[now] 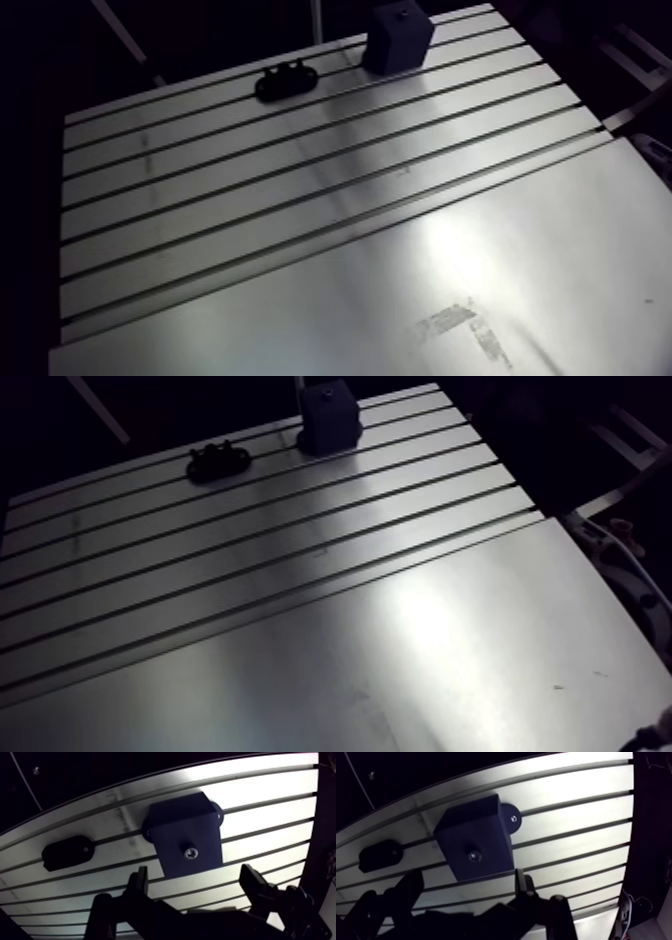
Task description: Pick up the M10 bolt and insert it into the hole until fully seated.
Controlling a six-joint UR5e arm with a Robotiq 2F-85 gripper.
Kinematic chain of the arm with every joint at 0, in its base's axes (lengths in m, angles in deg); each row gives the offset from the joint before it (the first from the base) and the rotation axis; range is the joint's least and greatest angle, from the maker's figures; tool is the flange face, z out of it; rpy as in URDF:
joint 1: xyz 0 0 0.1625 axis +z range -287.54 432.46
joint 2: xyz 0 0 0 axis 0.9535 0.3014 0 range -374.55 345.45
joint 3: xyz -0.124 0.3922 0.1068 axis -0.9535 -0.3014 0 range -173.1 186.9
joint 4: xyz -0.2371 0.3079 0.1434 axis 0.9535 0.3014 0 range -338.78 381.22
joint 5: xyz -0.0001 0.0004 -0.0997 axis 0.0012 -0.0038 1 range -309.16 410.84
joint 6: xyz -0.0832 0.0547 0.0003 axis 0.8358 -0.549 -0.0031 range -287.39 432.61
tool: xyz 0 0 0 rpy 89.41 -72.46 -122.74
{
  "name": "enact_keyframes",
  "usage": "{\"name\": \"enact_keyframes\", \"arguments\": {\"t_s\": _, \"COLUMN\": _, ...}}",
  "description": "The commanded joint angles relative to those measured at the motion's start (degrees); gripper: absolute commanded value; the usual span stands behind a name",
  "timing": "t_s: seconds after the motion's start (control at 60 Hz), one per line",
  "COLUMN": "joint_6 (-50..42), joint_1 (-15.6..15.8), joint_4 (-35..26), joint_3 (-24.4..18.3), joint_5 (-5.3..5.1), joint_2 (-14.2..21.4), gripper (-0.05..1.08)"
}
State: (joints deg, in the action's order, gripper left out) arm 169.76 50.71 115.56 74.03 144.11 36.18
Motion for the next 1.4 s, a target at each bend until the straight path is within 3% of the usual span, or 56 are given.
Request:
{"name": "enact_keyframes", "arguments": {"t_s": 0.017, "joint_6": 0.1, "joint_1": 0.36, "joint_4": 0.0, "joint_3": 0.8, "joint_5": -0.5, "joint_2": 1.76, "gripper": 0.0}}
{"name": "enact_keyframes", "arguments": {"t_s": 0.183, "joint_6": 1.19, "joint_1": 1.57, "joint_4": -0.52, "joint_3": 3.54, "joint_5": -0.59, "joint_2": 6.3, "gripper": 0.0}}
{"name": "enact_keyframes", "arguments": {"t_s": 0.417, "joint_6": 2.1, "joint_1": 4.07, "joint_4": -1.45, "joint_3": 10.81, "joint_5": -0.52, "joint_2": 17.27, "gripper": 0.0}}
{"name": "enact_keyframes", "arguments": {"t_s": 0.567, "joint_6": 2.11, "joint_1": 6.41, "joint_4": -2.3, "joint_3": 11.83, "joint_5": -0.43, "joint_2": 21.57, "gripper": 0.0}}
{"name": "enact_keyframes", "arguments": {"t_s": 0.683, "joint_6": 2.03, "joint_1": 10.64, "joint_4": -5.32, "joint_3": 10.9, "joint_5": -0.49, "joint_2": 24.8, "gripper": 0.0}}
{"name": "enact_keyframes", "arguments": {"t_s": 0.95, "joint_6": 1.26, "joint_1": 14.39, "joint_4": -8.56, "joint_3": 7.49, "joint_5": -0.77, "joint_2": 27.06, "gripper": 0.0}}
{"name": "enact_keyframes", "arguments": {"t_s": 1.117, "joint_6": 1.16, "joint_1": 16.49, "joint_4": -9.72, "joint_3": 7.67, "joint_5": -0.77, "joint_2": 27.86, "gripper": 0.0}}
{"name": "enact_keyframes", "arguments": {"t_s": 1.217, "joint_6": 0.02, "joint_1": 17.32, "joint_4": -9.77, "joint_3": 7.88, "joint_5": -1.25, "joint_2": 28.2, "gripper": 0.0}}
{"name": "enact_keyframes", "arguments": {"t_s": 1.317, "joint_6": -1.52, "joint_1": 18.03, "joint_4": -9.59, "joint_3": 7.57, "joint_5": -2.21, "joint_2": 29.49, "gripper": 0.0}}
{"name": "enact_keyframes", "arguments": {"t_s": 1.35, "joint_6": -1.58, "joint_1": 18.06, "joint_4": -9.65, "joint_3": 7.05, "joint_5": -2.99, "joint_2": 30.12, "gripper": 0.0}}
{"name": "enact_keyframes", "arguments": {"t_s": 1.4, "joint_6": -1.58, "joint_1": 18.06, "joint_4": -9.82, "joint_3": 6.71, "joint_5": -3.12, "joint_2": 30.46, "gripper": 0.0}}
